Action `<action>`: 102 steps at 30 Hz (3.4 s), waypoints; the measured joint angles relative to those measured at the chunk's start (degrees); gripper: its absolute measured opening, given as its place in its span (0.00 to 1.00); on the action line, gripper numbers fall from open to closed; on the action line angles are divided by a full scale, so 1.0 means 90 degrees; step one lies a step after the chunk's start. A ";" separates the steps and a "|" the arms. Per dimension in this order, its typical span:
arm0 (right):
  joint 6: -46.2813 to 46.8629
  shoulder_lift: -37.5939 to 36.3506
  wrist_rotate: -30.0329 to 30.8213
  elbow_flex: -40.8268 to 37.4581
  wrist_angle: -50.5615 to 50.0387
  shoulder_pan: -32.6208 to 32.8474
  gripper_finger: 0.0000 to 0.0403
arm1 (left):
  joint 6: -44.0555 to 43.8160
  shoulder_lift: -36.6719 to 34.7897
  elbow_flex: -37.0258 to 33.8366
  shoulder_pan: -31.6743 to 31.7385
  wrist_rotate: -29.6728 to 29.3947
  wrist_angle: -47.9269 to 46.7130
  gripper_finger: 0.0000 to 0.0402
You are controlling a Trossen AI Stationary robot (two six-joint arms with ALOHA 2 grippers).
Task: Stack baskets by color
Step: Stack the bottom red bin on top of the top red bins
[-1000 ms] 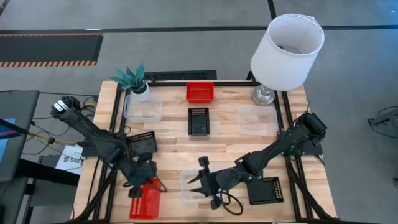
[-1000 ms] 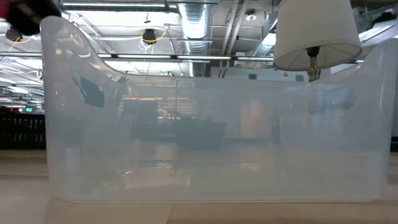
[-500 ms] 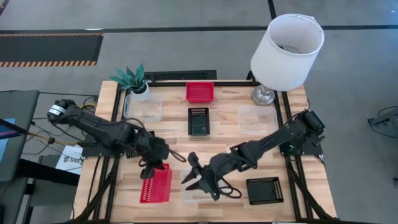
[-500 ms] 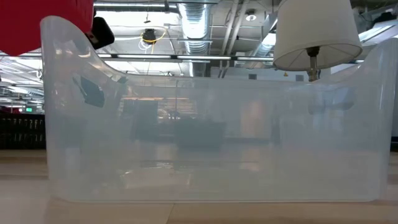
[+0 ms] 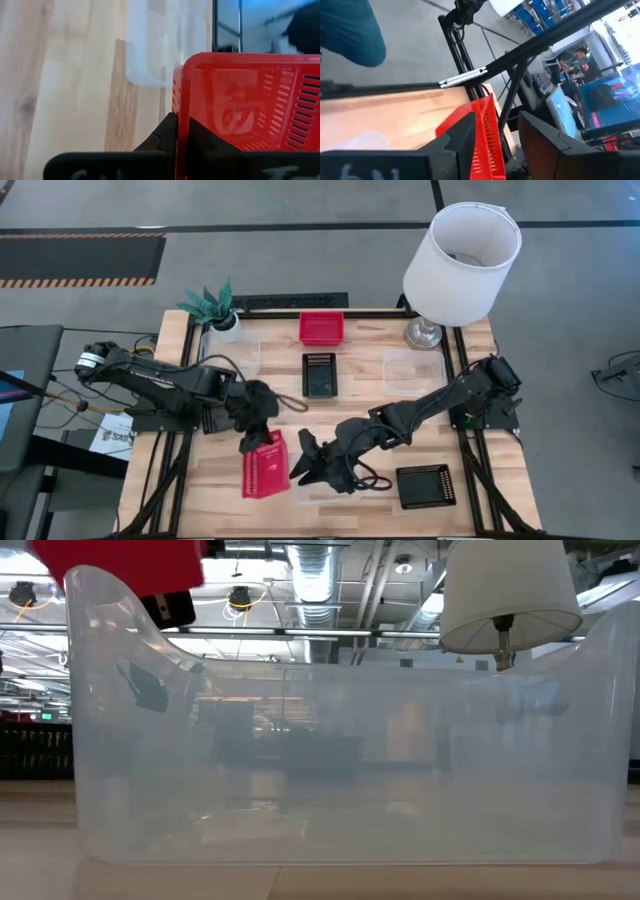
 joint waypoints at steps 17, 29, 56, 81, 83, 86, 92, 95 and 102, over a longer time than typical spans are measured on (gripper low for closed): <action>-0.0640 0.0000 -0.0889 0.0002 -0.1173 -0.0961 0.42 | -0.0707 0.0007 0.0000 0.0715 0.1071 0.0098 0.00; -0.0955 0.0385 -0.0794 -0.0004 -0.1111 -0.1017 0.34 | -0.0660 0.0017 -0.0002 0.1015 0.1243 -0.0484 0.00; -0.1768 0.1030 -0.0294 0.0172 -0.0333 -0.0931 0.37 | -0.0502 0.0529 -0.0005 0.0801 0.1663 -0.0854 0.00; -0.0791 0.1005 -0.2168 0.0160 -0.0645 -0.1218 0.01 | 0.0669 0.0534 -0.0002 0.0842 0.1717 -0.0001 0.16; -0.0737 0.1005 -0.2255 0.0160 -0.0753 -0.1254 0.01 | 0.0823 0.0534 -0.0002 0.0839 0.1691 0.0003 0.25; -0.0585 0.1005 -0.2249 0.0160 -0.0834 -0.1273 0.01 | 0.0973 0.0534 -0.0002 0.0922 0.1620 0.0016 0.38; -0.0504 0.1005 -0.2017 0.0160 -0.1335 -0.1343 0.00 | 0.1602 0.0534 0.0275 0.1338 0.1594 -0.0351 0.61; -0.0291 0.0942 -0.1817 0.0158 -0.1539 -0.1432 0.00 | 0.1923 0.0534 0.0674 0.1583 0.1527 -0.0809 0.69; 0.0039 0.0452 -0.0947 0.0158 -0.1922 -0.1622 0.00 | 0.2680 0.0301 0.2065 0.1944 -0.0381 -0.2365 0.72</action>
